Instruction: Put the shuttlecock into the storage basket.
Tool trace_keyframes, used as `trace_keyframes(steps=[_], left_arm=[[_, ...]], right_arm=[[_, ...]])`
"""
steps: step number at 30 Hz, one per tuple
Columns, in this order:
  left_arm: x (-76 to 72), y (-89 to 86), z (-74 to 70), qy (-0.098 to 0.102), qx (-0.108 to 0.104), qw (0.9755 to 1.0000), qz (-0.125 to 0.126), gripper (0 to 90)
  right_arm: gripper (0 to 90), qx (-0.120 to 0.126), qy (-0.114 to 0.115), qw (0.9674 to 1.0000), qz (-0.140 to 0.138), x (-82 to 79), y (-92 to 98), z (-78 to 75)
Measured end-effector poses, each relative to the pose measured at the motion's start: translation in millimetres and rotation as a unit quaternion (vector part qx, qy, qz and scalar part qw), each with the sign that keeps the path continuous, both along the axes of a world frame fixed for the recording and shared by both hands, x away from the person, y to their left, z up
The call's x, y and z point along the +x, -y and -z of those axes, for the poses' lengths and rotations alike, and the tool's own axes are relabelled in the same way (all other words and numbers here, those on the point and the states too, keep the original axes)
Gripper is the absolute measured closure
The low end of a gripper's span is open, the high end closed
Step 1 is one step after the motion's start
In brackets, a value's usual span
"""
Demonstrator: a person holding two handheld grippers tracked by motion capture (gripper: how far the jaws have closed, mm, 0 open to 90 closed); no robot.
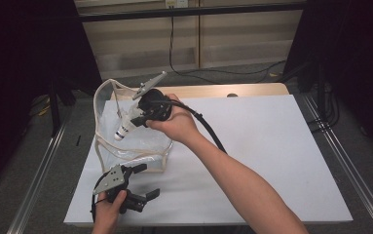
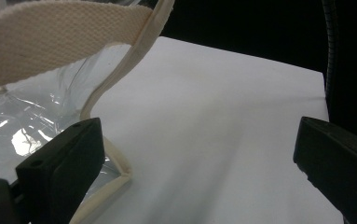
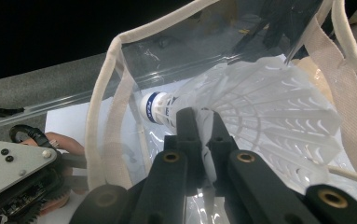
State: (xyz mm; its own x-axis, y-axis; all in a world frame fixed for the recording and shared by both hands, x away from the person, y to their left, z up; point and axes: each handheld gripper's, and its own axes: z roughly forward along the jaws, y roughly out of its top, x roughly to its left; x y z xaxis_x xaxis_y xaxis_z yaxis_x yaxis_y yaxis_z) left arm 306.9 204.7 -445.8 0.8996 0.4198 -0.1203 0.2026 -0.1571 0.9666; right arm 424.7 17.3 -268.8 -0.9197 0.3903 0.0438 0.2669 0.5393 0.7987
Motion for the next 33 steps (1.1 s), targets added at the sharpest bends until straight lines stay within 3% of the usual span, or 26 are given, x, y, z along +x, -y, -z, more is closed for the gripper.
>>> trace_keyframes(steps=[33], left_arm=[[1.3, -0.2, 0.7, -0.001, 0.000, 1.0000, 0.000, 2.2]], right_arm=[[87.7, -0.017, 0.000, 0.9998, -0.005, 9.0, -17.1, 10.5]])
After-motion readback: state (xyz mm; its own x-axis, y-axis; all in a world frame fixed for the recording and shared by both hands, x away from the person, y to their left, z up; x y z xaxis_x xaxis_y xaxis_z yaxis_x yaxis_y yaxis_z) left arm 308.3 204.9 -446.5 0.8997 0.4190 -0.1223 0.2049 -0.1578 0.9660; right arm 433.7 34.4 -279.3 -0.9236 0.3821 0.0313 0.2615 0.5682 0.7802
